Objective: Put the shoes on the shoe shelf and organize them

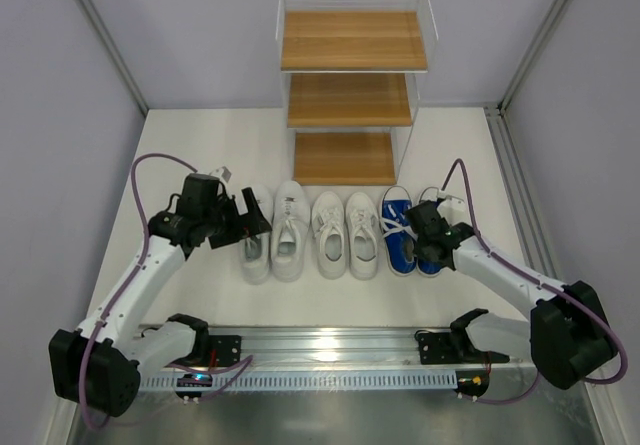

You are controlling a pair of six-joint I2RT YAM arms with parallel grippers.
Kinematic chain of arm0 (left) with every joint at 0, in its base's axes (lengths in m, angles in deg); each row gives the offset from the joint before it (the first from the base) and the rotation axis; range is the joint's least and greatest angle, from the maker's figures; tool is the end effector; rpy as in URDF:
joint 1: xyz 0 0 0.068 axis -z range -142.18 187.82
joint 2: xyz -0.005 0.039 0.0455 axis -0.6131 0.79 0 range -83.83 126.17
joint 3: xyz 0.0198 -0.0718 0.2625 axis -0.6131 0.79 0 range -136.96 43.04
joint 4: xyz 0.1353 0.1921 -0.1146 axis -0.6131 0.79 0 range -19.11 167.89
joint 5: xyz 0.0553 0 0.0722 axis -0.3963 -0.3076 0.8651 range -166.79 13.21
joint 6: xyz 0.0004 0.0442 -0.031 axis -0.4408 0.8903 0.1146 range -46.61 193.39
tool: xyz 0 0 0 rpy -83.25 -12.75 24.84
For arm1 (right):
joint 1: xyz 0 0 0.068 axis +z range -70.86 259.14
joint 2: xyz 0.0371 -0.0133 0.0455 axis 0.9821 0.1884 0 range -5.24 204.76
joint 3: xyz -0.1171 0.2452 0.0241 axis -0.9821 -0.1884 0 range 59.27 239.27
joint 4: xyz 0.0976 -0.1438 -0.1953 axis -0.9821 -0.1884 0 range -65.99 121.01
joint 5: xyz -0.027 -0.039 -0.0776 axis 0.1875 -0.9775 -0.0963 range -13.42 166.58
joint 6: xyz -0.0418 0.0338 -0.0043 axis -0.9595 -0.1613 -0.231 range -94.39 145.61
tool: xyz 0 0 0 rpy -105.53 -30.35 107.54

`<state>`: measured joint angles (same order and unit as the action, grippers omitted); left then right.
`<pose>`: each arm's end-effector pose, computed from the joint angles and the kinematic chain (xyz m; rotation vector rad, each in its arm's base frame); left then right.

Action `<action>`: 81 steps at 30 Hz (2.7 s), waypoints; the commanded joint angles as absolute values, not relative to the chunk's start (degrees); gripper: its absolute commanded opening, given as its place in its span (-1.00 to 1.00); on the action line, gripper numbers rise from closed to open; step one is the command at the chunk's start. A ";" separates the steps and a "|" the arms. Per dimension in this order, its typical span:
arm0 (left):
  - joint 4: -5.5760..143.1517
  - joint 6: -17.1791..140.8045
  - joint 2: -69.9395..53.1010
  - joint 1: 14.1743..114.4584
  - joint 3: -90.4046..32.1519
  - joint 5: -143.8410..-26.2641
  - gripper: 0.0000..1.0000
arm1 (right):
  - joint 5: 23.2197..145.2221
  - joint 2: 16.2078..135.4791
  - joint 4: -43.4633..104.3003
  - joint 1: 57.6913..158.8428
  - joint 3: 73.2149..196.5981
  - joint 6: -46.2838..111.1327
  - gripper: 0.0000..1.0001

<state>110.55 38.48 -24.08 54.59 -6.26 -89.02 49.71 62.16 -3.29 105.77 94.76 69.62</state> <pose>0.1974 -0.0675 0.2727 -0.3014 2.5135 -0.6440 0.1869 0.0757 0.1819 0.5087 2.4843 -0.1853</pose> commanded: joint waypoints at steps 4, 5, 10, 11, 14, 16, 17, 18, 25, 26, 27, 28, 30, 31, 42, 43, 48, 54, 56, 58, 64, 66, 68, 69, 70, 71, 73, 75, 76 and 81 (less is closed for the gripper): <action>108.77 38.41 -23.80 54.78 -5.47 -90.15 0.99 | 44.15 56.30 -7.21 105.77 93.81 71.84 -0.92; 108.60 38.15 -23.71 54.78 -5.39 -90.24 1.00 | 44.06 54.98 -8.09 105.77 94.51 71.41 -0.92; 107.72 37.45 -23.53 54.78 -5.47 -90.68 1.00 | 41.25 46.90 -13.63 105.77 100.83 68.60 -0.92; 107.63 37.36 -23.36 54.78 -5.56 -90.68 0.99 | 40.90 46.36 -14.59 105.68 103.19 65.72 -0.92; 107.45 37.27 -22.57 54.78 -6.35 -90.50 0.99 | 41.86 44.95 -17.22 105.77 108.74 61.39 -0.92; 107.19 37.18 -22.39 54.78 -6.61 -90.50 0.99 | 42.82 43.38 -18.11 105.77 112.86 56.75 -0.92; 107.10 37.18 -22.39 54.78 -6.88 -90.42 0.99 | 43.35 42.50 -17.86 105.86 114.10 56.72 -0.92; 106.84 37.09 -22.04 54.78 -6.88 -90.41 0.99 | 43.79 41.70 -17.33 105.86 115.25 53.68 -0.92; 105.79 36.83 -20.63 54.78 -7.49 -90.85 0.99 | 42.14 42.22 -20.30 105.86 126.32 45.74 -0.92; 105.61 36.83 -20.63 54.78 -7.49 -90.85 0.99 | 40.21 44.22 -20.84 105.95 126.68 45.56 -0.92; 105.09 36.74 -20.55 54.78 -7.41 -90.94 0.99 | 37.41 45.03 -20.84 105.77 126.60 43.65 -0.92; 104.99 36.65 -20.37 54.78 -7.32 -91.03 0.99 | 35.29 46.08 -19.71 105.77 126.16 42.58 -0.92; 104.21 36.39 -20.37 54.78 -7.14 -91.20 0.99 | 31.33 49.32 -16.81 105.68 124.76 39.16 -0.92; 104.12 36.30 -20.02 54.78 -7.14 -91.29 0.99 | 28.01 50.56 -13.49 105.42 123.71 35.66 -0.92; 100.95 33.84 -21.42 54.78 -6.71 -91.29 0.99 | 40.53 58.21 20.54 92.42 111.84 13.85 -0.92; 100.69 33.75 -21.42 54.78 -6.53 -91.29 1.00 | 41.33 58.74 21.69 91.72 111.31 13.31 -0.92; 99.46 32.70 -21.25 54.78 -5.92 -91.47 0.99 | 42.83 66.38 23.36 89.69 111.04 8.57 -0.92; 95.25 29.01 -22.39 54.78 -2.40 -91.38 0.99 | 47.48 72.80 27.58 89.77 108.40 6.71 -0.92; 94.19 27.52 -22.83 54.78 -1.52 -90.86 1.00 | 49.68 73.42 26.80 89.77 108.58 7.42 -0.92; 92.96 26.73 -23.35 54.78 -0.29 -90.24 0.99 | 51.17 74.04 25.66 90.04 108.58 7.33 -0.92; 90.06 24.97 -24.85 54.78 1.82 -89.36 0.99 | 52.86 74.21 18.64 91.27 109.46 9.34 -0.73; 89.88 25.05 -25.11 54.78 2.00 -89.45 0.99 | 47.33 72.91 16.87 91.36 108.59 15.46 -0.22; 89.88 25.05 -25.38 54.78 2.08 -89.45 1.00 | 45.82 70.45 15.99 91.36 107.53 20.40 0.00; 89.79 25.14 -25.38 54.78 2.26 -89.62 0.99 | 45.47 69.13 16.16 91.44 106.05 25.38 0.06; 89.61 25.14 -25.55 54.78 2.44 -89.80 0.99 | 44.68 67.29 17.12 91.79 104.81 27.87 0.13; 89.26 25.05 -25.73 54.78 2.61 -90.06 0.99 | 42.15 63.79 18.69 93.19 103.41 29.55 0.24; 89.09 24.96 -25.64 54.78 2.88 -90.41 0.99 | 38.10 60.69 22.74 95.65 99.80 33.68 0.32; 88.91 24.88 -25.90 54.78 3.05 -90.59 0.99 | 32.06 59.10 23.10 99.42 98.74 37.28 0.36; 88.91 24.88 -26.17 54.78 3.23 -90.68 0.99 | 29.84 59.36 22.32 100.49 98.82 43.48 0.37; 89.00 24.88 -27.75 54.78 4.46 -90.50 1.00 | 17.45 68.99 15.84 109.01 99.52 64.51 0.38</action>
